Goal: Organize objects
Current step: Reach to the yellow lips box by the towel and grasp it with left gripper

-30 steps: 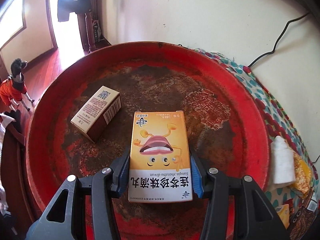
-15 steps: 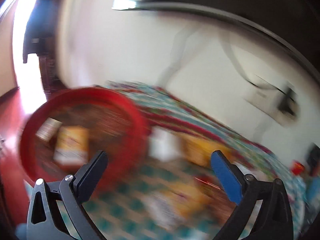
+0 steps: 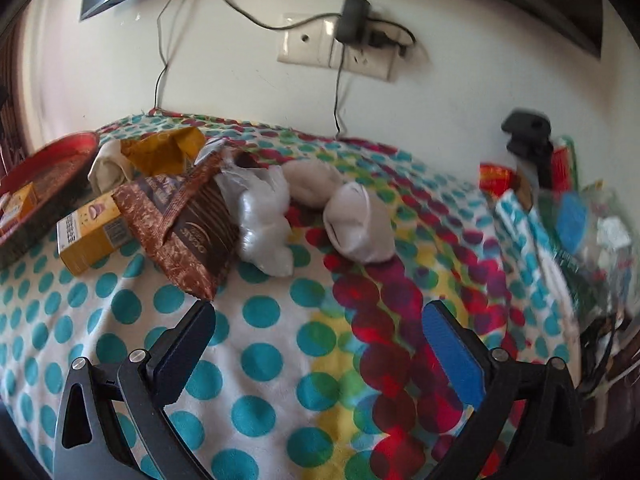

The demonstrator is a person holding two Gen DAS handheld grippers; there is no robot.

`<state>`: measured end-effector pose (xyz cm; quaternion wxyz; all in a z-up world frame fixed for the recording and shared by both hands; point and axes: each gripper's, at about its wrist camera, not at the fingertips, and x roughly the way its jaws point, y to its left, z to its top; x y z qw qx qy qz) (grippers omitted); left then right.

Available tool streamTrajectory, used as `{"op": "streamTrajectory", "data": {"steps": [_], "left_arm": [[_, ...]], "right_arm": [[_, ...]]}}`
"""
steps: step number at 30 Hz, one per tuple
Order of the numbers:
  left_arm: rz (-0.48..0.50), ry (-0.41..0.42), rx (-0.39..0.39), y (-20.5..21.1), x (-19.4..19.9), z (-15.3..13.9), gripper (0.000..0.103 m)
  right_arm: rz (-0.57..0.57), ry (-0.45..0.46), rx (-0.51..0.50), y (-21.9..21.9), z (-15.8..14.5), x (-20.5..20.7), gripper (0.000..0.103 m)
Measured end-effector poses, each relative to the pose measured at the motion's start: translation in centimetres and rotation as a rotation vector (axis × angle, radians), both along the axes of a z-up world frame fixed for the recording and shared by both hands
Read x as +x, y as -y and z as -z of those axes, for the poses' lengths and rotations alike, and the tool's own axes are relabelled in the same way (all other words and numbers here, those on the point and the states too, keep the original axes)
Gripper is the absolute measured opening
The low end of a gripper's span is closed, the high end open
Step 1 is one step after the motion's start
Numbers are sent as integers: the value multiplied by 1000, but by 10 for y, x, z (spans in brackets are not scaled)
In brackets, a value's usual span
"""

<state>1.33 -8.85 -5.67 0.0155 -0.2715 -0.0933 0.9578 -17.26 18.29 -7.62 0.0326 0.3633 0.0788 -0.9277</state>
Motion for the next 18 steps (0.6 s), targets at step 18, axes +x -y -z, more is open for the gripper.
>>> {"op": "streamTrajectory", "data": {"steps": [18], "left_arm": [[162,263,-231,-53,-171,7,71]], "right_arm": [[86,-39,-213,-42,-4,6,103]]}}
